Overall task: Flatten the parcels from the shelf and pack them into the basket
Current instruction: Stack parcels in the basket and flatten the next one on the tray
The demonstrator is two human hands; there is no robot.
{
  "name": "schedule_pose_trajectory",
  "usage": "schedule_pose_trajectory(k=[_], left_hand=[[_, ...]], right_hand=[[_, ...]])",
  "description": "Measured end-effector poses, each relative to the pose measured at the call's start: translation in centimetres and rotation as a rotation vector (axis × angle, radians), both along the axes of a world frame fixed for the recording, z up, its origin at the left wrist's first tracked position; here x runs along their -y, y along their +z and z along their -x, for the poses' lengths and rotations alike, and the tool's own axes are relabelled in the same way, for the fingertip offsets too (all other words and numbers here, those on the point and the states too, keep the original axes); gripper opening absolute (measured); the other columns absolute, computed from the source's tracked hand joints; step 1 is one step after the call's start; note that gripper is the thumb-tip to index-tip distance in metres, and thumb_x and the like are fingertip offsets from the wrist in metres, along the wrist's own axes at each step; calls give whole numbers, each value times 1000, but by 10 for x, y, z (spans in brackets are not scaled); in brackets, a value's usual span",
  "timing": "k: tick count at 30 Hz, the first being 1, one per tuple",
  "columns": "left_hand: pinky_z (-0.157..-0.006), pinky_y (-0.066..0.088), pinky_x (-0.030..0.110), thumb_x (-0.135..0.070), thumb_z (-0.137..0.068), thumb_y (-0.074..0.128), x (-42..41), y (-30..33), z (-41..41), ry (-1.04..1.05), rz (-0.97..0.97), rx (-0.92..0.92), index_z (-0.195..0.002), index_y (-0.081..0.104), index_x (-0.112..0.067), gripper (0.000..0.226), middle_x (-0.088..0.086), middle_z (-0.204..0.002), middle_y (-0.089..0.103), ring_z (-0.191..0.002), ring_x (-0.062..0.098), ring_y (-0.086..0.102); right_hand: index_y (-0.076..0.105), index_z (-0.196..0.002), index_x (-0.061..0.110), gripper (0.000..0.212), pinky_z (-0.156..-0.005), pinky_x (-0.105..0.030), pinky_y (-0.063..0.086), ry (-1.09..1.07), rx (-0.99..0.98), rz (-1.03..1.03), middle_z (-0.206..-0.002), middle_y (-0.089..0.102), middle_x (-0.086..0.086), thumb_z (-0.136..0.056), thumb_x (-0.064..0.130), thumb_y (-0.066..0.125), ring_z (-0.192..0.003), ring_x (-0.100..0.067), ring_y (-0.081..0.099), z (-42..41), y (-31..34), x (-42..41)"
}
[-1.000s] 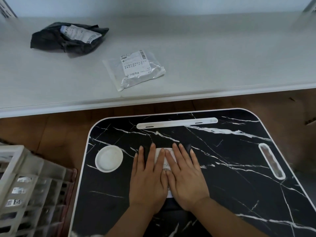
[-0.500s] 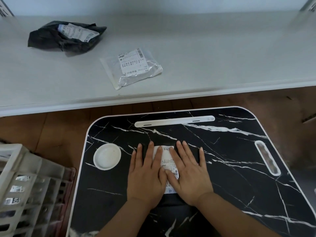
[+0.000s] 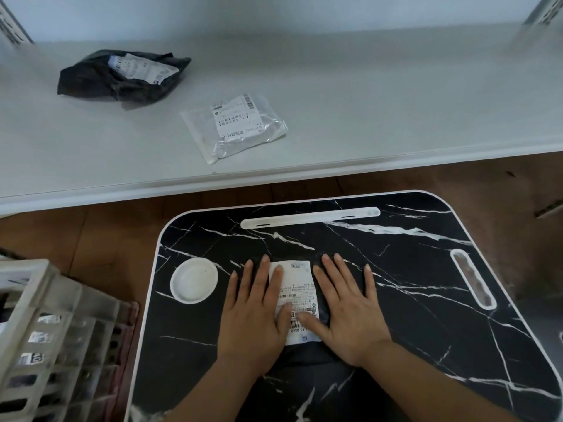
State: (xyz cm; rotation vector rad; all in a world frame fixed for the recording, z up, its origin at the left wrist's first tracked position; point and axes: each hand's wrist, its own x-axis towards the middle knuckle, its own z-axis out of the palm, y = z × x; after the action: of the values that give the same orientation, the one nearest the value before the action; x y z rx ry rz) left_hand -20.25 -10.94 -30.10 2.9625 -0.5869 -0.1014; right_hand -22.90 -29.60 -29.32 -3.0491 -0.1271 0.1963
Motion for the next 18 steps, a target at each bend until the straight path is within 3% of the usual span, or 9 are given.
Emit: schedule_pose_trajectory(k=[3,5,8,18], left_hand=[[-111,18,47,-50,-94,29,0,-1,1,-2,10,7,-149,30,-18,64,7,-157,24,-144,29,24],[-112,16,47,-50,-95,27,0,-2,0,-2,18,18,-150,27,-20,63,6,-158,21,-145,28,21],[-113,14,47,-49,-97,26,-1,-2,1,5,36,17,-152,23,-22,61,4,-159,17,-146,27,17],[-112,18,49,-48,-96,28,0,-1,-1,-16,23,-5,-149,30,-19,60,6,-157,24,-144,30,23]], right_hand=[[26,-151,23,90,-112,-58,-13,-50,7,-90,-160,16,3,-85,76,-5,-149,-16,-6,-9,10,-4],[33,-147,24,72,-113,-59,-6,-49,40,-89,-156,30,-2,-96,64,3,-149,-25,7,-15,17,-13],[28,-151,26,54,-112,-55,9,119,39,-26,-159,24,-2,-103,47,14,-148,-28,10,-16,5,-25],[24,-150,28,54,-110,-57,8,96,10,-22,-158,26,4,-103,50,12,-147,-21,16,-15,-1,-25]])
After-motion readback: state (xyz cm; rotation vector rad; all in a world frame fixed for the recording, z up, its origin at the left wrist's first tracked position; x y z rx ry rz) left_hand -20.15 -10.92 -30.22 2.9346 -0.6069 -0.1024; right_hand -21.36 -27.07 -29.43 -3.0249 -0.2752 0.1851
